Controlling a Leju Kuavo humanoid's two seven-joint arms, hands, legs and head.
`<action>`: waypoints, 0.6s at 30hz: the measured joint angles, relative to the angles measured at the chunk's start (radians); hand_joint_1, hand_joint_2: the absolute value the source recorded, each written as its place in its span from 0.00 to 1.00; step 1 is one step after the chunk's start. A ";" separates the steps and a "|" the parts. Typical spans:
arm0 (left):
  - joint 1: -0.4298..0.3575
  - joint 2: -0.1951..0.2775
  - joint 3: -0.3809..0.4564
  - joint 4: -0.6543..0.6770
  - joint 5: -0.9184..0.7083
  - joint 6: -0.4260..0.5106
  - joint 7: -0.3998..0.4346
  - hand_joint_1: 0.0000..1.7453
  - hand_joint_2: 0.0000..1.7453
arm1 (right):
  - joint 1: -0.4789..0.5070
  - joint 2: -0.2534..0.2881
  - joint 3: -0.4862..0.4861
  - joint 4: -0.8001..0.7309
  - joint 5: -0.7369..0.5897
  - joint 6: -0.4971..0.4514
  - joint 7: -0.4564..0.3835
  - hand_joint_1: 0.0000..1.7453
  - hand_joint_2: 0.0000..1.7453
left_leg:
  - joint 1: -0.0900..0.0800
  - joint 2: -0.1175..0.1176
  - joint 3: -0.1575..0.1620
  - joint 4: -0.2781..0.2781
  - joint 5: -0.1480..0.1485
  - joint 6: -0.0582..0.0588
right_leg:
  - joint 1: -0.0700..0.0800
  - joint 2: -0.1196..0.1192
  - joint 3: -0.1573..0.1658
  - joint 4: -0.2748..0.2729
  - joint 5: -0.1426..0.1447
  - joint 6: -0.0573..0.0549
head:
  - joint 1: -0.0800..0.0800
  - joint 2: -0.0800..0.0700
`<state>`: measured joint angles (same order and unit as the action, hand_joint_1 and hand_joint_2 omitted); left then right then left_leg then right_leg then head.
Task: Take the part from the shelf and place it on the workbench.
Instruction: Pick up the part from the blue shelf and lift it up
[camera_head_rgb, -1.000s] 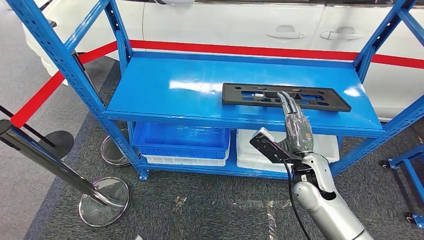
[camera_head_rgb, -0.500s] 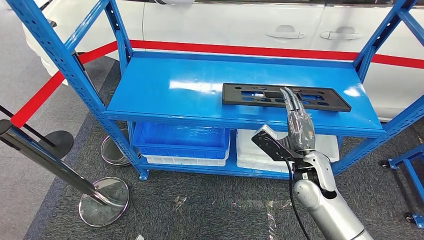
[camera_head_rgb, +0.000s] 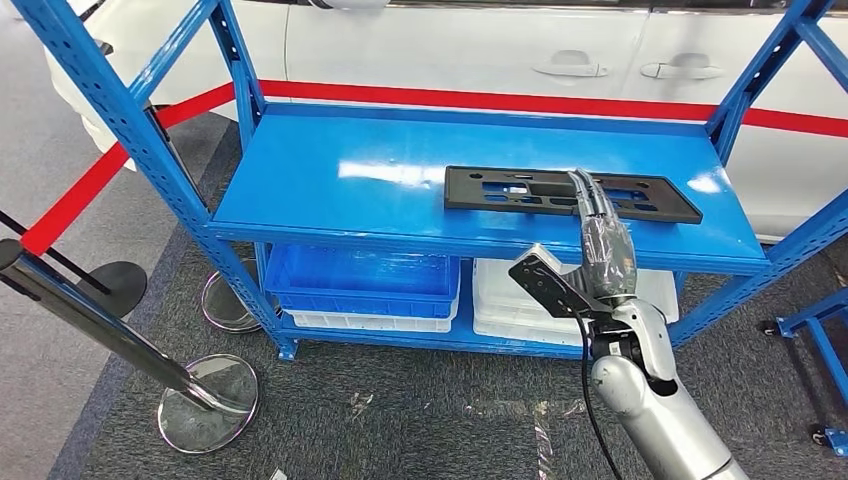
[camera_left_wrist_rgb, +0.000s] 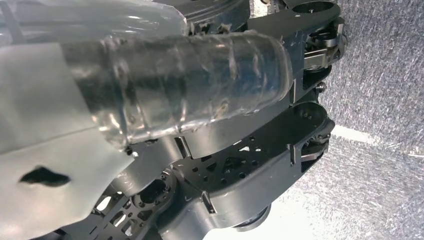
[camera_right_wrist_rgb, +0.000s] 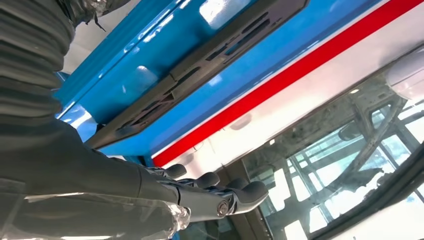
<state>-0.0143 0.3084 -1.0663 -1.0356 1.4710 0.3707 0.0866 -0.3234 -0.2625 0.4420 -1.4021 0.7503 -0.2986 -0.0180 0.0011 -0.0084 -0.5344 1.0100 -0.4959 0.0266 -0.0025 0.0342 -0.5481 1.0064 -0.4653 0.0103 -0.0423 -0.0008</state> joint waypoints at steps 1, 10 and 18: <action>0.000 0.000 0.000 0.001 0.000 -0.001 -0.001 0.00 0.00 | 0.000 0.001 -0.002 0.000 0.001 0.003 0.000 0.00 1.00 | 0.000 0.000 0.000 0.000 0.000 0.000 | 0.000 0.000 0.000 0.000 0.000 0.000 | 0.000 0.000; -0.005 0.000 -0.018 0.009 0.000 -0.011 -0.007 0.00 0.00 | 0.000 0.010 -0.021 0.000 0.012 0.022 0.000 0.00 1.00 | 0.000 0.000 0.000 0.000 0.000 0.000 | 0.000 0.000 0.000 0.000 0.000 0.000 | 0.000 0.000; -0.007 0.000 -0.023 0.015 0.000 -0.012 -0.008 0.00 0.00 | 0.001 0.018 -0.033 0.000 0.014 0.023 0.000 0.00 1.00 | -0.002 0.000 0.000 0.002 0.000 0.000 | -0.001 0.000 0.000 0.000 0.000 0.001 | 0.000 0.000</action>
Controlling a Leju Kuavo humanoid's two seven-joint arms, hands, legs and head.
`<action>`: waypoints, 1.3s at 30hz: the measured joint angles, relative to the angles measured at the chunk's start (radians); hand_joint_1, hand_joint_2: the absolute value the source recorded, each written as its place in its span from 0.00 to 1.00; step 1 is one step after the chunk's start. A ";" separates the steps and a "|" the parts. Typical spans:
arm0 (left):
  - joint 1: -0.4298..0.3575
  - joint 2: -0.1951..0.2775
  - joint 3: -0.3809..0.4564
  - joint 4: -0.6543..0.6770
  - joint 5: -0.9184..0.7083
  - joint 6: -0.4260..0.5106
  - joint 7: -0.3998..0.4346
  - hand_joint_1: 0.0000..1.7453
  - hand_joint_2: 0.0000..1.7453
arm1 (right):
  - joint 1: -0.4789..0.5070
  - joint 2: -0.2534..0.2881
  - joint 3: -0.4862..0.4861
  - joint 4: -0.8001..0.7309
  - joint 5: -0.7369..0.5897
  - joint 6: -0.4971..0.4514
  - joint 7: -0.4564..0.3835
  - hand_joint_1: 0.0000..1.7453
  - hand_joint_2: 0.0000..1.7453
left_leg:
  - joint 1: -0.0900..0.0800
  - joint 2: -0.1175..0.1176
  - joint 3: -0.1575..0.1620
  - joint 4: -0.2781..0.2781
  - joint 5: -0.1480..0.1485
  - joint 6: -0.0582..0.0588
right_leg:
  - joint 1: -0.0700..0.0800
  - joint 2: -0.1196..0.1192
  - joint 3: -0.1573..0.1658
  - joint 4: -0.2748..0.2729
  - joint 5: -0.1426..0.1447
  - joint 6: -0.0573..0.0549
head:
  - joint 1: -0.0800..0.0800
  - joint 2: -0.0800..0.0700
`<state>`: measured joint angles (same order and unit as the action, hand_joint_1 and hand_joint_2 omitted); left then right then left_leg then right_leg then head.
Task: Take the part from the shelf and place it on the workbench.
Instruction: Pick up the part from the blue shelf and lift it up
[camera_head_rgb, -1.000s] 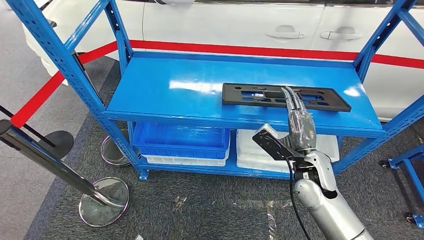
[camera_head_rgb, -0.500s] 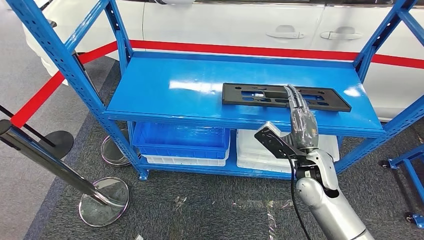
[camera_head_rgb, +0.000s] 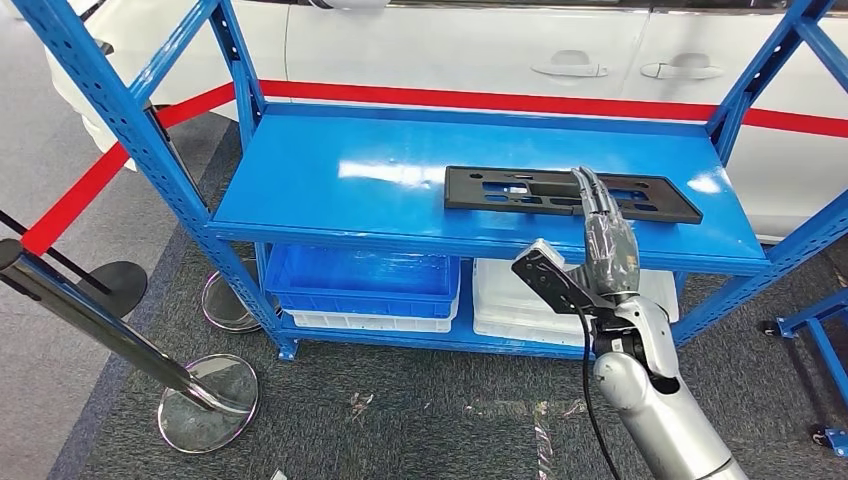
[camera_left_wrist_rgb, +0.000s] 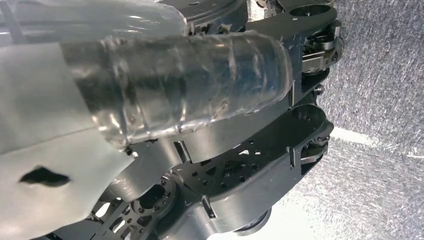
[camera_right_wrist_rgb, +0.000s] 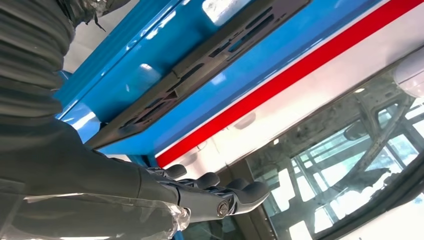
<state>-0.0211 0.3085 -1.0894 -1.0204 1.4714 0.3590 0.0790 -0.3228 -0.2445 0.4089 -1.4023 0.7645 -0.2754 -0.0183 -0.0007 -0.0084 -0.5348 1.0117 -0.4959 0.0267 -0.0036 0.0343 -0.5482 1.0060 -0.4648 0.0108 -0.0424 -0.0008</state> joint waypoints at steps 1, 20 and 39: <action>0.000 0.000 0.000 0.001 0.000 0.000 0.000 0.00 0.00 | 0.000 0.001 -0.001 0.000 0.000 0.000 0.000 0.00 1.00 | -0.001 0.000 0.000 0.001 0.000 0.000 | 0.000 0.000 0.000 0.000 0.000 0.000 | 0.000 0.000; -0.002 0.003 -0.001 0.008 0.000 -0.003 -0.001 0.00 0.00 | 0.011 0.011 -0.010 -0.005 0.006 0.001 -0.004 0.00 1.00 | 0.016 0.015 0.024 -0.019 -0.005 0.013 | -0.026 -0.030 -0.139 0.180 0.003 0.036 | 0.009 0.000; -0.013 0.007 -0.019 0.018 0.000 -0.014 -0.008 0.00 0.00 | 0.004 0.030 -0.015 0.005 0.021 0.008 -0.018 0.00 1.00 | -0.008 0.004 -0.084 0.044 0.049 0.016 | 0.003 -0.012 -0.025 0.033 -0.015 -0.026 | 0.002 0.000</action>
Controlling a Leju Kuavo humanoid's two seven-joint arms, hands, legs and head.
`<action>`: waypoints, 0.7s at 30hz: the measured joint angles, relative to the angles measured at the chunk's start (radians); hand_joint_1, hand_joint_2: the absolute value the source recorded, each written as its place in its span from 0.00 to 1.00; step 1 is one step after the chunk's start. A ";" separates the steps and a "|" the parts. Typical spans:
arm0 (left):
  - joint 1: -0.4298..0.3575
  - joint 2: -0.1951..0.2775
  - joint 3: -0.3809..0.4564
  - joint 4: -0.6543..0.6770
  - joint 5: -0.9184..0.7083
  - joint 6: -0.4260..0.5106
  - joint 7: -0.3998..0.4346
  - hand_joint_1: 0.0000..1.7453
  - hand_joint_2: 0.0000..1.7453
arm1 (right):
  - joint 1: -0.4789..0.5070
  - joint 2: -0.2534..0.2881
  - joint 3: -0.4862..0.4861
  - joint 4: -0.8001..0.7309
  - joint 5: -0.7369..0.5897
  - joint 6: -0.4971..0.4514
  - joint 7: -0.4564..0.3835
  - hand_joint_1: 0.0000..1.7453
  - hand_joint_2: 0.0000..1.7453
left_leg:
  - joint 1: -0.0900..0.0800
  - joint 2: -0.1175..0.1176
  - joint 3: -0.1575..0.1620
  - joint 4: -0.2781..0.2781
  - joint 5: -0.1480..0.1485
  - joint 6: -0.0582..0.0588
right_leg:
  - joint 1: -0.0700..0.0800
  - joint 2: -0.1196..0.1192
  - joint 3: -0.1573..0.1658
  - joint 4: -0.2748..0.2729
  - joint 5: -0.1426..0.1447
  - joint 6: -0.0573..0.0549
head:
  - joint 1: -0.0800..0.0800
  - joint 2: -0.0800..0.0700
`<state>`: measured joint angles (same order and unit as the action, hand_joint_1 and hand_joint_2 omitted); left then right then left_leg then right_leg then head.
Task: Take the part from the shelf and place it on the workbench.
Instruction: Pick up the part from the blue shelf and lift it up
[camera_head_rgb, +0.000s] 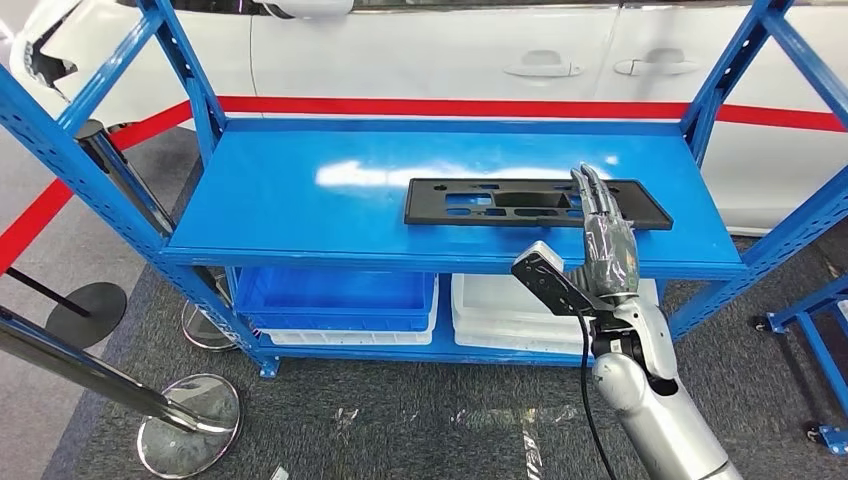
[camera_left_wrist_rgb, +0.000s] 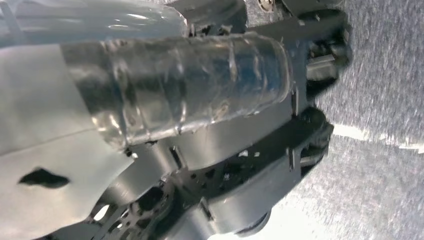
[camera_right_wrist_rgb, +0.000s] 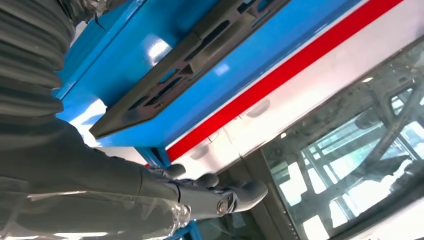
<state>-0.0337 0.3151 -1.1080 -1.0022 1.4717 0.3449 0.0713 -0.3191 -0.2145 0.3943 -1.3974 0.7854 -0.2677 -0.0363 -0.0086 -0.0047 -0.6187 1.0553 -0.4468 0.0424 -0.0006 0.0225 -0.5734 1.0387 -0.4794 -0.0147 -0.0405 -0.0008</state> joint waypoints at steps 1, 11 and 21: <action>-0.001 0.000 -0.001 0.000 0.000 -0.001 0.000 0.00 0.00 | -0.001 0.000 0.000 0.000 0.000 0.000 0.000 0.00 1.00 | -0.002 0.000 0.004 -0.011 -0.004 0.000 | 0.000 0.000 -0.002 -0.002 0.001 0.004 | 0.000 0.000; -0.001 -0.005 -0.005 0.004 0.000 0.002 0.000 0.00 0.00 | -0.005 0.002 -0.015 0.009 0.062 0.016 0.000 0.00 1.00 | 0.021 0.006 0.070 -0.053 -0.030 -0.001 | -0.024 -0.018 -0.147 0.206 -0.017 0.055 | 0.005 0.000; -0.003 -0.007 -0.005 0.004 0.000 0.034 0.000 0.00 0.00 | -0.021 0.001 -0.015 0.031 0.165 0.039 0.034 0.00 1.00 | 0.022 0.005 0.032 0.083 -0.122 -0.052 | -0.030 -0.018 -0.051 0.019 0.030 0.014 | -0.004 0.000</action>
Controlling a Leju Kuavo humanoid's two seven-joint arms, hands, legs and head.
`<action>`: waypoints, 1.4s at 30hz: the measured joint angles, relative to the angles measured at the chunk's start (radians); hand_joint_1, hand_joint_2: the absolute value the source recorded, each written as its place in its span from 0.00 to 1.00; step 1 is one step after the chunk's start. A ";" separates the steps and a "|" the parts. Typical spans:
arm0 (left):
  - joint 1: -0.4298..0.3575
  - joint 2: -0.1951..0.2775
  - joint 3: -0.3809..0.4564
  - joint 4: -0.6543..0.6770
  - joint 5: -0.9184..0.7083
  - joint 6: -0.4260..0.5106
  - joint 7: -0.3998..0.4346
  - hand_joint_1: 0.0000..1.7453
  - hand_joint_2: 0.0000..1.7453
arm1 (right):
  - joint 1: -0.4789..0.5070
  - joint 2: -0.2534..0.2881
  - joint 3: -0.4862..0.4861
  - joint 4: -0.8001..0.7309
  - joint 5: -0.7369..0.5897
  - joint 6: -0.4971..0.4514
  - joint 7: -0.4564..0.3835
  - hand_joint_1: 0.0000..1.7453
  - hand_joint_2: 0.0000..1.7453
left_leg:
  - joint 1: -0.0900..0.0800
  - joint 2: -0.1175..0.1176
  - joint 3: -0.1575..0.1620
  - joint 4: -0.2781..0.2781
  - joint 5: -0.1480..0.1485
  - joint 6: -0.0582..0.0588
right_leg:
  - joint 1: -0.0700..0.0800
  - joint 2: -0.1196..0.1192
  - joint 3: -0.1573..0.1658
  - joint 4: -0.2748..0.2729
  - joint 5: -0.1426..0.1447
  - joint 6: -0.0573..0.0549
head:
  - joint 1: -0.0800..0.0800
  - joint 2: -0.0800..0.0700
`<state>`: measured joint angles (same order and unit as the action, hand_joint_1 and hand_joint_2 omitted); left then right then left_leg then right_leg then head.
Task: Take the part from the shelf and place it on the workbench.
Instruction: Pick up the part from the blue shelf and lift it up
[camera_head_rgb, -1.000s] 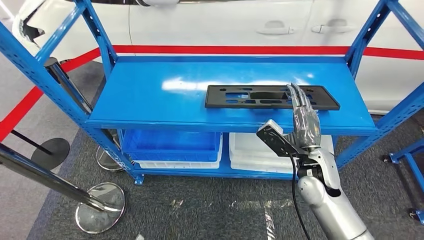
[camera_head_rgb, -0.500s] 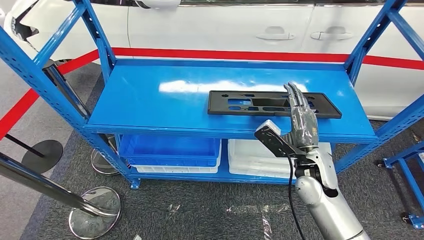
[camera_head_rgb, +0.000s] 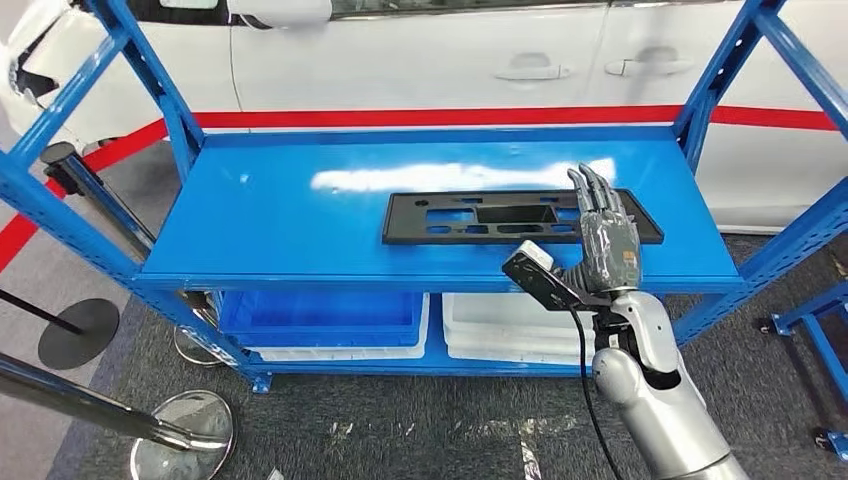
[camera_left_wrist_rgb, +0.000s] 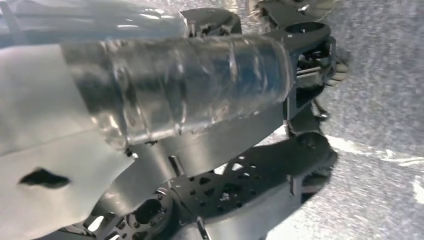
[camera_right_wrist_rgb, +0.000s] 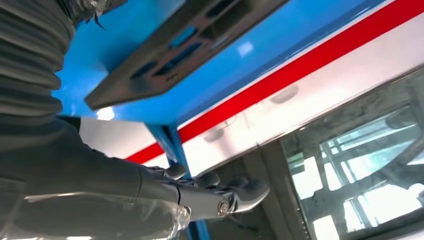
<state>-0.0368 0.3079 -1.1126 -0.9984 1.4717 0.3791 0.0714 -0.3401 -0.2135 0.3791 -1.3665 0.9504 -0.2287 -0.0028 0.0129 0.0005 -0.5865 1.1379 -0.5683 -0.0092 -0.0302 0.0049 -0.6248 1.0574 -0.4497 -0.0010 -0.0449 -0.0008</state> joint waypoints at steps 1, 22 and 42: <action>-0.001 0.000 0.000 0.000 0.000 0.001 0.000 0.00 0.00 | -0.003 0.000 0.000 0.004 0.009 0.004 0.002 0.00 1.00 | -0.001 0.000 -0.038 0.068 -0.022 -0.001 | 0.002 0.000 0.005 -0.001 -0.004 -0.005 | -0.002 0.000; 0.009 -0.007 -0.001 -0.012 0.000 0.039 0.008 0.00 0.00 | -0.015 -0.001 0.042 0.102 0.069 0.047 0.018 0.00 1.00 | -0.010 -0.005 0.047 -0.134 0.080 0.053 | 0.017 -0.002 -0.073 0.111 0.000 0.028 | 0.004 0.000; 0.011 -0.001 0.006 -0.018 0.000 0.017 0.016 0.00 0.00 | -0.053 -0.001 0.129 0.218 0.104 0.165 0.026 0.49 1.00 | -0.015 -0.008 -0.029 -0.113 0.130 0.017 | 0.025 0.007 0.058 -0.026 -0.031 -0.006 | -0.007 0.000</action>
<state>-0.0262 0.3064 -1.1066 -1.0166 1.4721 0.3956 0.0870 -0.3930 -0.2149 0.5085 -1.1489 1.0541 -0.0633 0.0237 -0.0024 -0.0074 -0.6159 1.0250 -0.4383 0.0078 -0.0048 0.0115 -0.5669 1.0310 -0.4806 -0.0073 -0.0519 -0.0008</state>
